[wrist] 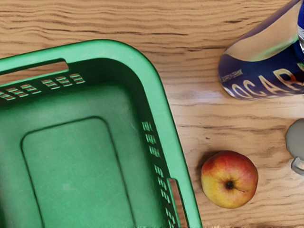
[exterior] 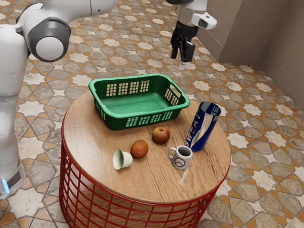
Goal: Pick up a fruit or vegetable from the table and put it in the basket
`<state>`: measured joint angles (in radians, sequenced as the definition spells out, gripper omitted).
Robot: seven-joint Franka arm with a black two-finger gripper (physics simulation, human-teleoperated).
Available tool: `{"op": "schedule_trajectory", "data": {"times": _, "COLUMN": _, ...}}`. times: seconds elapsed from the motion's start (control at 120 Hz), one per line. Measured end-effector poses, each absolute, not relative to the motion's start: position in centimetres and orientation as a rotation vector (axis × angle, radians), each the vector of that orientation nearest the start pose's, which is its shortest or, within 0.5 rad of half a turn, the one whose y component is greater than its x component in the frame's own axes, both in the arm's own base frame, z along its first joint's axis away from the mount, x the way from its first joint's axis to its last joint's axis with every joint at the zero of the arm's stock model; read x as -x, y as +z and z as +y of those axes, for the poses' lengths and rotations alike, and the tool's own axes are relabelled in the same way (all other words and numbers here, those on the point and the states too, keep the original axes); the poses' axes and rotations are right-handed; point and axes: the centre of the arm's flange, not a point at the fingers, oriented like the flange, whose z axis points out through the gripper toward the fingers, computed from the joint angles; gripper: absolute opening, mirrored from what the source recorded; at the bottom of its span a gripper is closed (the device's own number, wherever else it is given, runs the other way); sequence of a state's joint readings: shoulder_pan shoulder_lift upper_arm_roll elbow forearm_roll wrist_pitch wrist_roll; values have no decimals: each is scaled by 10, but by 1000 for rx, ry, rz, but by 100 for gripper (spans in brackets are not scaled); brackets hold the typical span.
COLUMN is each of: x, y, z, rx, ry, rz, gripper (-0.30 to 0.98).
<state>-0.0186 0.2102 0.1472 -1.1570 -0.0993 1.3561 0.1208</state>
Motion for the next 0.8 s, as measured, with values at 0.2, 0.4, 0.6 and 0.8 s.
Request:
{"op": "schedule_trajectory", "data": {"times": 0.2, "x": -590, "y": 676, "z": 51, "rx": 3209, "ry": 9, "rz": 51, "gripper": 69}}
{"op": "schedule_trajectory", "data": {"times": 0.4, "x": -547, "y": 774, "z": 38, "rx": 3171, "ry": -247, "rz": 118, "gripper": 69}}
{"op": "schedule_trajectory", "data": {"times": 0.6, "x": -543, "y": 766, "z": -44, "rx": 3125, "ry": -165, "rz": 508, "gripper": 69}}
{"op": "schedule_trajectory", "data": {"times": 0.8, "x": -495, "y": 679, "z": -143, "rx": 2911, "ry": 83, "rz": 1102, "gripper": 69}}
